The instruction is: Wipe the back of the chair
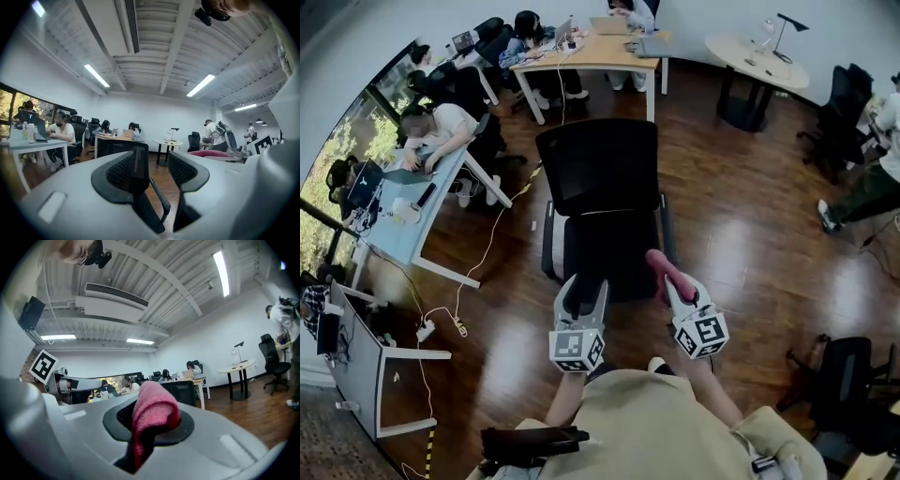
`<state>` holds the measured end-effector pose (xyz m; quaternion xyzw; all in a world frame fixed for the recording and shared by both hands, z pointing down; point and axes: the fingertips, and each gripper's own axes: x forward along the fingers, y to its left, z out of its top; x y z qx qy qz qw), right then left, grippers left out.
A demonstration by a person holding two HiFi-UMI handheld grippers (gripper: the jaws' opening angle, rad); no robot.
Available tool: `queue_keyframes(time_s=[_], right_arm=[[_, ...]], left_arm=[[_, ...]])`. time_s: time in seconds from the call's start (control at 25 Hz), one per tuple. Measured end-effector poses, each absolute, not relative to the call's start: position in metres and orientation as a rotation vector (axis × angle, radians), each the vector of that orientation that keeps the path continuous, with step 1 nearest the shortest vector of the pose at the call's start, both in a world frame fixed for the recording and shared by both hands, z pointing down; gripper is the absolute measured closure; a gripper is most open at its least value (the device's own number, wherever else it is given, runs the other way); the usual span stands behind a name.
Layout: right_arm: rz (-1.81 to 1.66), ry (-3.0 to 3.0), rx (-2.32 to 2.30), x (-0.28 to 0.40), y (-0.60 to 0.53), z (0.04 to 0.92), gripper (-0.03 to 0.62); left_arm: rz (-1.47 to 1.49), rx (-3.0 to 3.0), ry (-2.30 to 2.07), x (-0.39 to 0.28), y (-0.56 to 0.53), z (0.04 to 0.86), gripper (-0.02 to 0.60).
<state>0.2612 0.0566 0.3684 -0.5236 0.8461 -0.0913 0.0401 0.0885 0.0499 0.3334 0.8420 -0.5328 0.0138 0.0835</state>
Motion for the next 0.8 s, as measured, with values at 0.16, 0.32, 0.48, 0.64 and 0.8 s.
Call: queue_keyframes(time_s=[0.16, 0.32, 0.48, 0.64, 0.8], right_arm=[[-0.207, 2.580, -1.636, 0.254, 0.071, 0.352, 0.556], [-0.259, 2.566, -1.592, 0.257, 0.071, 0.334, 0.556], [-0.221, 2.609, -1.536, 0.222, 0.081, 0.313, 0.556], [-0.175, 2.659, -1.500, 0.195, 0.095, 0.301, 0.556], [-0.176, 2.671, -1.514, 0.178, 0.098, 0.301, 0.556]], left_arm=[[0.028, 2.578, -1.565, 0.081, 0.066, 0.327, 0.365], [0.022, 2.575, -1.594, 0.085, 0.076, 0.312, 0.365], [-0.015, 2.548, -1.637, 0.056, 0.093, 0.306, 0.365], [-0.038, 2.501, -1.674, 0.030, 0.103, 0.309, 0.367], [-0.052, 2.501, -1.672, 0.011, 0.105, 0.310, 0.367]])
